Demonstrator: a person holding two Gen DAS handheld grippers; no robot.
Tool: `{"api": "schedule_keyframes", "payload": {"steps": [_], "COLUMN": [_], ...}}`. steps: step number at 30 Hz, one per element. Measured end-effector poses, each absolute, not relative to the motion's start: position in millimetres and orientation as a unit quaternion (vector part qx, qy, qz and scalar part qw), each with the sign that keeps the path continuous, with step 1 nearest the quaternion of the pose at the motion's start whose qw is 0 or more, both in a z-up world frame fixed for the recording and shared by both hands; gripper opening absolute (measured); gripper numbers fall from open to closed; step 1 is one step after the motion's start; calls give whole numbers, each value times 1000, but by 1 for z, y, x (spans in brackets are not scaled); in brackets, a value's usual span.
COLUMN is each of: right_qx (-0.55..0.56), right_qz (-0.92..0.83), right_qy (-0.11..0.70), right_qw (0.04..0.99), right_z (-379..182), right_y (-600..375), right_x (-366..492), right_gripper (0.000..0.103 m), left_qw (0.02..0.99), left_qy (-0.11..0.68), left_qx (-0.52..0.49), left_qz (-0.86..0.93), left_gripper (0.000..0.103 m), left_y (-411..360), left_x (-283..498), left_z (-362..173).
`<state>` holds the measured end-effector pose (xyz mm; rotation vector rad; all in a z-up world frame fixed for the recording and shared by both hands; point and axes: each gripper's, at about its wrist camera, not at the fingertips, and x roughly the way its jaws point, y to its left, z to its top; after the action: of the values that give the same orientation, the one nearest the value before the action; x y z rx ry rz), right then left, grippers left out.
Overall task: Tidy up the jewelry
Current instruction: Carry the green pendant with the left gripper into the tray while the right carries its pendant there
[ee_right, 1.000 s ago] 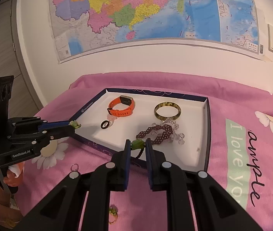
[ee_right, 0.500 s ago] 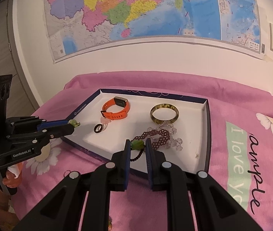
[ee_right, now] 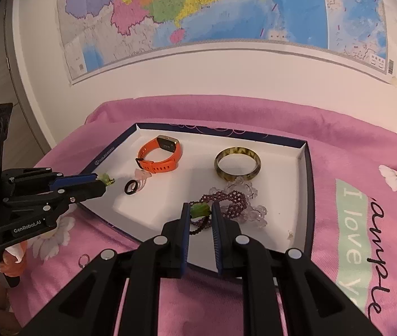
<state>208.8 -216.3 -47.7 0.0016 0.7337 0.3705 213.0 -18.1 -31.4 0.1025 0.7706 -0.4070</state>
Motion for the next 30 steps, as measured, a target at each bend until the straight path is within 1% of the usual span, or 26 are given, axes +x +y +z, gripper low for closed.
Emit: {"api": "schedule_keyframes", "payload": {"steps": [30], "right_qx": [-9], "right_qz": [170], "right_qy": [392], "right_qw": [904], "right_z": [-70], "right_y": [-208], "right_x": [238], "right_gripper": [14], "left_qw": [891], "left_qy": [420], "left_qx": [53], "left_qz": [-162], "left_gripper": [15], "left_y": [-25], "left_x": [247], "left_z": [-55]}}
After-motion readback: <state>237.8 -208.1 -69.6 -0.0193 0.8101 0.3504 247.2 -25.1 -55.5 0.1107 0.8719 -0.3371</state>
